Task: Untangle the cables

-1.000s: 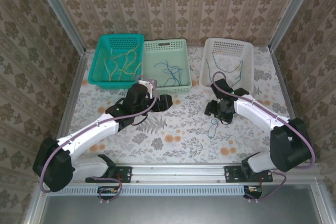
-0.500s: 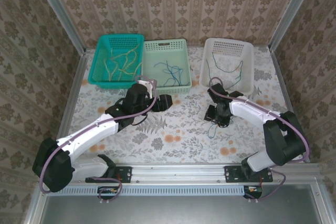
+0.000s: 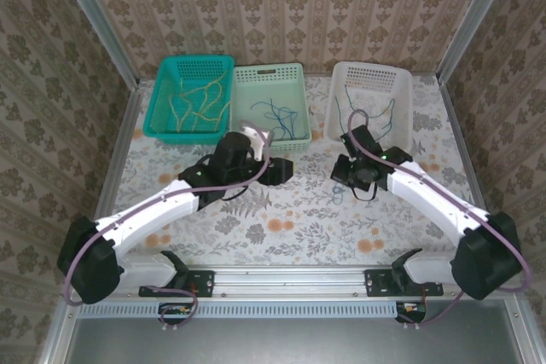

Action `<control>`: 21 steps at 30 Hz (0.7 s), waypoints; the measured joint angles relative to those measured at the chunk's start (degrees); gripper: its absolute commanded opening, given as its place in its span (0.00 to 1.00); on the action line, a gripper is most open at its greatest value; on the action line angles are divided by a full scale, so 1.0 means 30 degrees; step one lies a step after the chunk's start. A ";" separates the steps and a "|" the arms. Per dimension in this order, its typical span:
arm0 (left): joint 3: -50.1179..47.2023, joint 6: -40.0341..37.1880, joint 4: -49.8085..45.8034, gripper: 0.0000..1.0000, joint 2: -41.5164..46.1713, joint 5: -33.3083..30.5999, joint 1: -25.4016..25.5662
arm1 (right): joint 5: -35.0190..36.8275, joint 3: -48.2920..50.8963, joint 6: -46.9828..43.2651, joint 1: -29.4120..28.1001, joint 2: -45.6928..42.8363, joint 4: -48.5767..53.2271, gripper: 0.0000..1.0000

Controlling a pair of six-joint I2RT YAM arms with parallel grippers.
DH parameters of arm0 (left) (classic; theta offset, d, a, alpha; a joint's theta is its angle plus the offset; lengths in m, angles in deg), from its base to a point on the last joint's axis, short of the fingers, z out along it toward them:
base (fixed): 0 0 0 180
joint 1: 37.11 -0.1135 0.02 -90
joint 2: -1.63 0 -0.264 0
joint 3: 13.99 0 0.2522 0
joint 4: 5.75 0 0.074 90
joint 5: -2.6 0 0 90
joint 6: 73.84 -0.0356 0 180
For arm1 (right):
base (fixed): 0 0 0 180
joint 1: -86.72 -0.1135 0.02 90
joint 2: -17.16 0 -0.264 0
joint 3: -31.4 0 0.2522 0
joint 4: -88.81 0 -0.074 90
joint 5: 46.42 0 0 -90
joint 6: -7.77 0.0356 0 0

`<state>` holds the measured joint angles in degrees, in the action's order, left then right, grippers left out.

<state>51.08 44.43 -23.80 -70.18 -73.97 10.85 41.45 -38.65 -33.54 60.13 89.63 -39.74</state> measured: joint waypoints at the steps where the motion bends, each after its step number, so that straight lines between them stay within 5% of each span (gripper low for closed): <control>1: 0.0459 -0.0539 0.0022 0.79 -0.0219 0.0306 0.0335 | -0.0044 -0.0481 0.0000 -0.0073 -0.0240 -0.0073 0.00; 21: 0.2055 -0.3213 0.1202 0.73 -0.2149 0.3475 0.2470 | -0.0488 -0.1792 0.2725 -0.0444 -0.3198 -0.2310 0.00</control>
<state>57.24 34.79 -20.19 -76.63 -63.55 18.26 39.99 -44.03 -25.37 58.79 80.03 -46.67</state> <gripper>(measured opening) 0.726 0.059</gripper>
